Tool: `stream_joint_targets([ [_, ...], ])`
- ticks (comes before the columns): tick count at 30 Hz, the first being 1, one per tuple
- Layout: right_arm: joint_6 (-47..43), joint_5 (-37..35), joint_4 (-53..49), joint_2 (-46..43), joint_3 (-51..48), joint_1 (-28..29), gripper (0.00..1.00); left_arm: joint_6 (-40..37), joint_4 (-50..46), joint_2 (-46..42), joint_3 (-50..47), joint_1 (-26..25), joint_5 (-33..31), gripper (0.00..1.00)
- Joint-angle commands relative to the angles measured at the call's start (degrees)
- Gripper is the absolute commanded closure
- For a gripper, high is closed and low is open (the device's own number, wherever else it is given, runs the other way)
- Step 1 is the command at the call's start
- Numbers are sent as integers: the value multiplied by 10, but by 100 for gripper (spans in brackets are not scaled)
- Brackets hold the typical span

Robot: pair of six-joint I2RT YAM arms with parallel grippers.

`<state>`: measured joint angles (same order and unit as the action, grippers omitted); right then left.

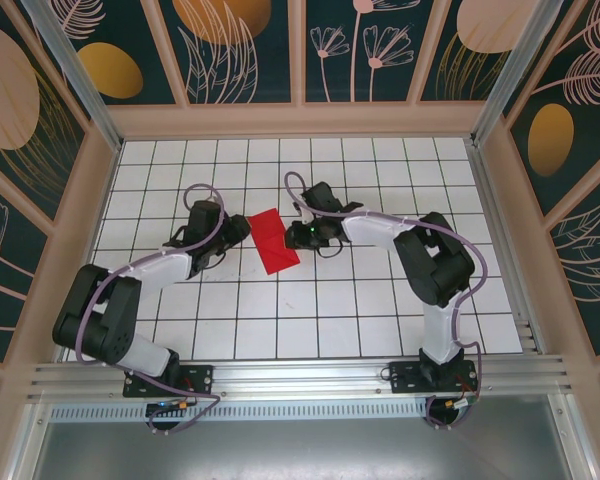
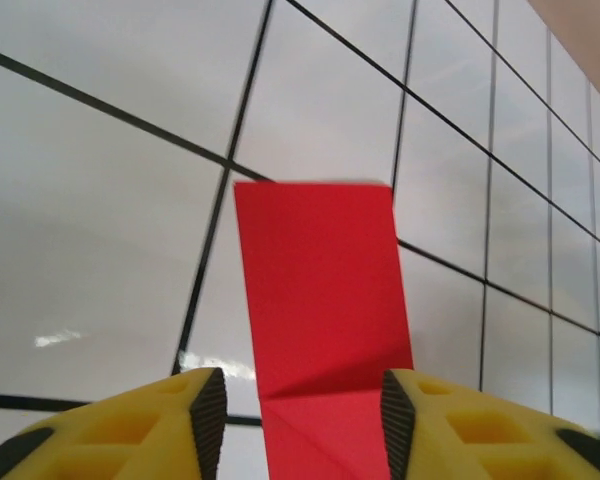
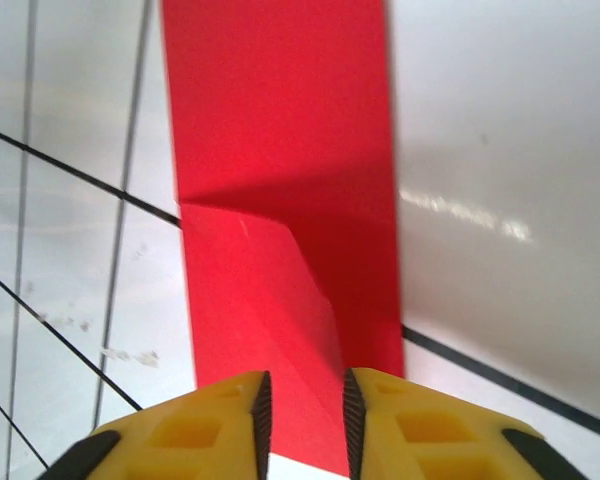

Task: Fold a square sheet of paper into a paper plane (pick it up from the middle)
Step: Fold the triangle a second time at the center of the table, then turn over the paper at the center of the table.

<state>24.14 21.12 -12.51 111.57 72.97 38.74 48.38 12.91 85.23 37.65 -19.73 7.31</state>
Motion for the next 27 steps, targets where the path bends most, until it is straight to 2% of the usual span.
stream_joint_targets([
  [1, -33, -25, -16, -8, 33, 4, 67, 25, 35, -8, -27, -2, 68, 50],
  [6, -63, -37, -25, 22, 61, -4, 56, 51, 71, -8, -52, -4, 97, 47],
  [11, -104, 41, -19, 51, 79, -16, 54, 70, 97, -3, -71, -5, 108, 44],
  [19, -168, 126, -34, 78, 84, -26, 54, 88, 119, -8, -89, -5, 112, 39],
  [24, -189, 157, -60, 104, 103, -37, 71, 108, 118, -29, -101, -5, 82, 37],
  [27, -179, 179, -52, 108, 103, -49, 86, 110, 116, -52, -108, -3, 69, 35],
])
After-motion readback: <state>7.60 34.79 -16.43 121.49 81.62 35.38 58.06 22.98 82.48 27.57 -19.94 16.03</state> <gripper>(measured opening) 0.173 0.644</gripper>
